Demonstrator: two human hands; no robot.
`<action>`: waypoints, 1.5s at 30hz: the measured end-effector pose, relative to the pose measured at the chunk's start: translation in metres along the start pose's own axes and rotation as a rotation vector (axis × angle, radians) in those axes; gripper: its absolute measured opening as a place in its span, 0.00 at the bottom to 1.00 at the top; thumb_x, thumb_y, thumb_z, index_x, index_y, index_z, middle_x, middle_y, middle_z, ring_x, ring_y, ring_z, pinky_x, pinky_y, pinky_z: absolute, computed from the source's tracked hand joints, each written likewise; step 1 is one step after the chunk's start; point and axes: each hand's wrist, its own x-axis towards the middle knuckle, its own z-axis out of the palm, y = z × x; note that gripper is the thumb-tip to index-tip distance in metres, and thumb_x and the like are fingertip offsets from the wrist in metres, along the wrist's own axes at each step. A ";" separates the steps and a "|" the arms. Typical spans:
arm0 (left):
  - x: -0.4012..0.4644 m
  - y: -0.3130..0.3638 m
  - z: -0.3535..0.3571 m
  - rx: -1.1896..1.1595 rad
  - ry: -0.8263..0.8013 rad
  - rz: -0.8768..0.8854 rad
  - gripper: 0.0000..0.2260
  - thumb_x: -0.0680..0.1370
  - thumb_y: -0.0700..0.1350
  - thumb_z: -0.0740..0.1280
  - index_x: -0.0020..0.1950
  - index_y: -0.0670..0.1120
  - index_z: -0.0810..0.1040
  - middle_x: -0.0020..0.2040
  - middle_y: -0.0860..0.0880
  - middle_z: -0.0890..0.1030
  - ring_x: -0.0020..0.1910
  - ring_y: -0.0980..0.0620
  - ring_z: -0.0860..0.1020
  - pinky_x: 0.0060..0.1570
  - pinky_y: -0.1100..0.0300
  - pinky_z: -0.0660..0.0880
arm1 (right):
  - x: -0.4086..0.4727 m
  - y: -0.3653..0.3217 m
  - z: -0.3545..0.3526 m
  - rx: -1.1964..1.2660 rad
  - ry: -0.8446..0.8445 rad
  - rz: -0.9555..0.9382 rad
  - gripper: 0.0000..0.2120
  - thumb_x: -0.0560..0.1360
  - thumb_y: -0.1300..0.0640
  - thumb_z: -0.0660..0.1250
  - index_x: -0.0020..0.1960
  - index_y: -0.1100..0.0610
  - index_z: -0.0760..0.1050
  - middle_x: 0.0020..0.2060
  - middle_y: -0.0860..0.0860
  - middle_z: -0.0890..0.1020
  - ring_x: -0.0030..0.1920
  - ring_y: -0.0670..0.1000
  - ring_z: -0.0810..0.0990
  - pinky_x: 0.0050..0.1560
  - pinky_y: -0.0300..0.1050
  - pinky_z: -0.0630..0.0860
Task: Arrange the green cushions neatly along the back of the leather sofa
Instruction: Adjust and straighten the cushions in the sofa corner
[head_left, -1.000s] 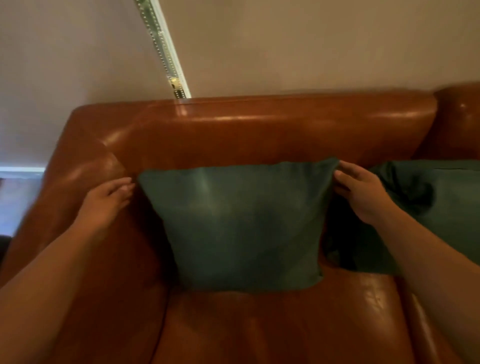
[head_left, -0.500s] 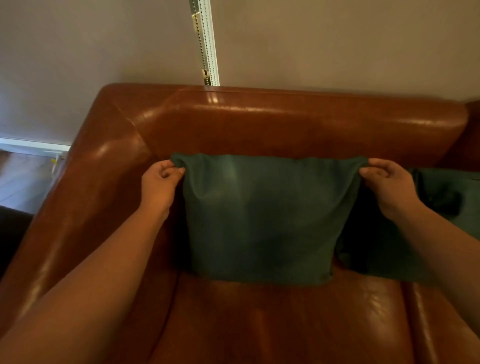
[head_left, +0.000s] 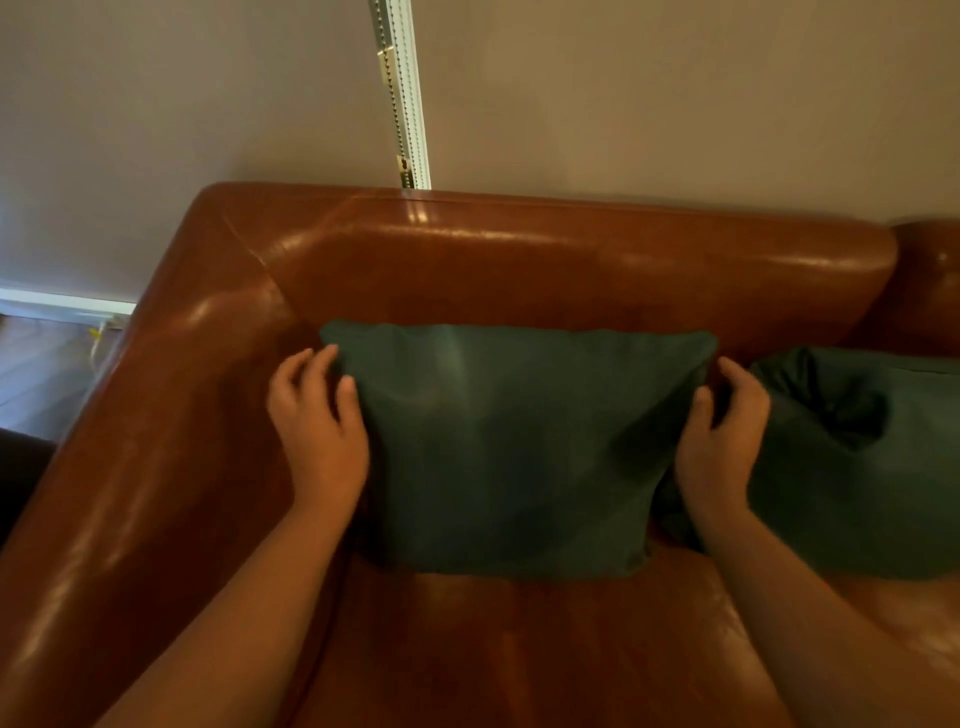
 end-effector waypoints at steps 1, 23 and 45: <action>-0.014 0.013 0.004 0.063 -0.066 0.125 0.18 0.79 0.47 0.58 0.68 0.44 0.71 0.68 0.37 0.68 0.69 0.38 0.64 0.71 0.47 0.55 | -0.019 -0.002 0.004 -0.066 -0.051 -0.121 0.20 0.79 0.57 0.57 0.68 0.62 0.67 0.67 0.60 0.70 0.70 0.58 0.64 0.73 0.53 0.58; -0.023 0.030 0.079 0.579 -0.274 0.455 0.26 0.80 0.59 0.52 0.76 0.51 0.60 0.76 0.42 0.60 0.75 0.42 0.55 0.69 0.35 0.45 | -0.010 0.003 0.057 -0.569 -0.280 -0.371 0.27 0.81 0.41 0.43 0.76 0.51 0.57 0.76 0.50 0.59 0.77 0.56 0.51 0.73 0.64 0.43; 0.011 0.044 0.057 0.615 -0.415 0.589 0.23 0.80 0.57 0.52 0.71 0.49 0.69 0.70 0.47 0.71 0.72 0.46 0.65 0.70 0.36 0.46 | -0.003 -0.023 0.043 -0.590 -0.462 -0.683 0.24 0.82 0.44 0.46 0.74 0.51 0.64 0.73 0.48 0.67 0.74 0.53 0.62 0.73 0.61 0.54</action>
